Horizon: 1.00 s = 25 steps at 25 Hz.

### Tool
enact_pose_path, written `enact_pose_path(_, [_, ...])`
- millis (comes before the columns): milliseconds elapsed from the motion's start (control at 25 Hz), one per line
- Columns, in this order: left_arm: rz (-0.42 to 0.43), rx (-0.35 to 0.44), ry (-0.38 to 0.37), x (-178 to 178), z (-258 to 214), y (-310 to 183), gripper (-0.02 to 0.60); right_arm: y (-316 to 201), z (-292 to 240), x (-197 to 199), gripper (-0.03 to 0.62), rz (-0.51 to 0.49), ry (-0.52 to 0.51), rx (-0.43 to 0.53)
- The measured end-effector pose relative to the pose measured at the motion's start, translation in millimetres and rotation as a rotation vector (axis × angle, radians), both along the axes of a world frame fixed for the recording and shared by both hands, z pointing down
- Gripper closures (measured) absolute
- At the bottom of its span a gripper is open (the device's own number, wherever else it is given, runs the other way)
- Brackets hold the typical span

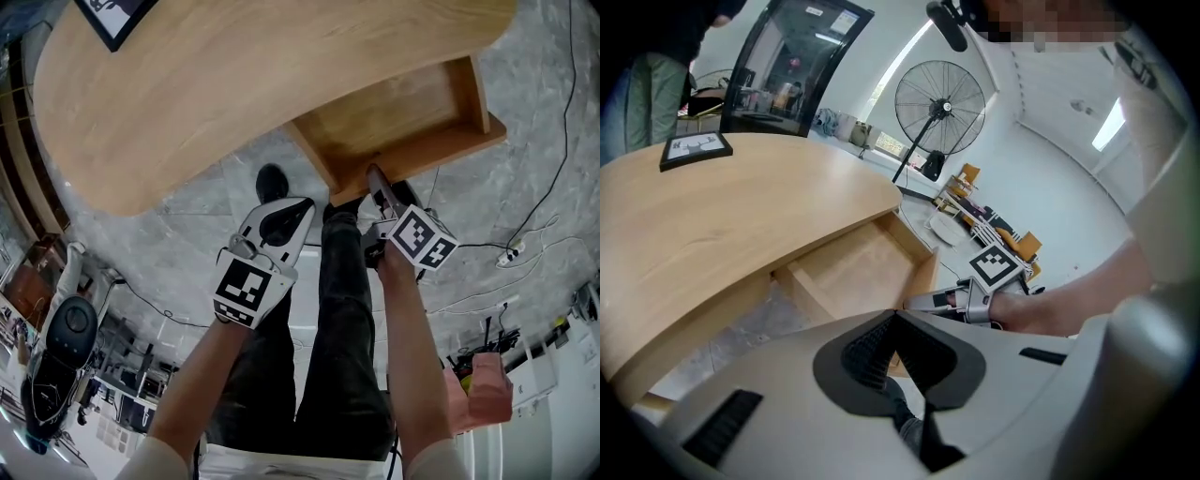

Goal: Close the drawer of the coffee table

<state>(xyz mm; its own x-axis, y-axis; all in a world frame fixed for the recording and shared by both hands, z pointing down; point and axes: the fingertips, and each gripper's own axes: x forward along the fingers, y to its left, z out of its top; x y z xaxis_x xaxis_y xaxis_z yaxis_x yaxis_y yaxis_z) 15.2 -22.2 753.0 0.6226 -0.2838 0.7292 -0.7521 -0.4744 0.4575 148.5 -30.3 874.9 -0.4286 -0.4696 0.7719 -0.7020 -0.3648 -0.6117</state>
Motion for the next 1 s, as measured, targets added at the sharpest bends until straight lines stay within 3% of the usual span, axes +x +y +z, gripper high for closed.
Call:
enact_pose_path(560, [-0.034, -0.002, -0.001, -16, 5, -10, 0.575, -1, -10, -15, 0.316, -0.059, -0.060, 0.018])
enact_pose_path(1000, [-0.050, -0.005, 0.005, -32, 5, -15, 0.575, -5, -26, -15, 0.316, -0.017, -0.024, 0.049])
